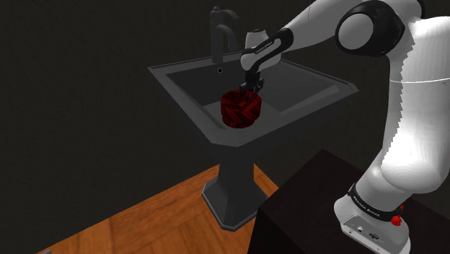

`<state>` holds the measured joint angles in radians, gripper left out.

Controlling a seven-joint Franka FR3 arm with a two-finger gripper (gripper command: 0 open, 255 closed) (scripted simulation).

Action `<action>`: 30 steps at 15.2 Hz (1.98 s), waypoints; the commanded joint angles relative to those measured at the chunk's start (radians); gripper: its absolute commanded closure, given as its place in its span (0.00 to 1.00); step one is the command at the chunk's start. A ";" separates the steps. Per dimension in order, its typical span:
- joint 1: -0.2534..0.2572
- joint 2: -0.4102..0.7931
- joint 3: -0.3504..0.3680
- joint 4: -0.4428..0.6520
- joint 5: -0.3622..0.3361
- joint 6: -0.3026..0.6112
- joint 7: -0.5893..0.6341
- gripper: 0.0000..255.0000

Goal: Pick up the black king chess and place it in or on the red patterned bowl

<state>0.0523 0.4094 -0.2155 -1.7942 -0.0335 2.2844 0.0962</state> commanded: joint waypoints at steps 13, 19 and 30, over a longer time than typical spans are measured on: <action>0.002 -0.026 -0.002 0.018 -0.004 -0.044 -0.001 1.00; 0.005 -0.059 -0.005 0.054 -0.009 -0.112 -0.004 1.00; 0.007 -0.104 -0.008 0.142 -0.015 -0.244 -0.010 1.00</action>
<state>0.0599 0.3076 -0.2234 -1.6647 -0.0483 2.0554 0.0877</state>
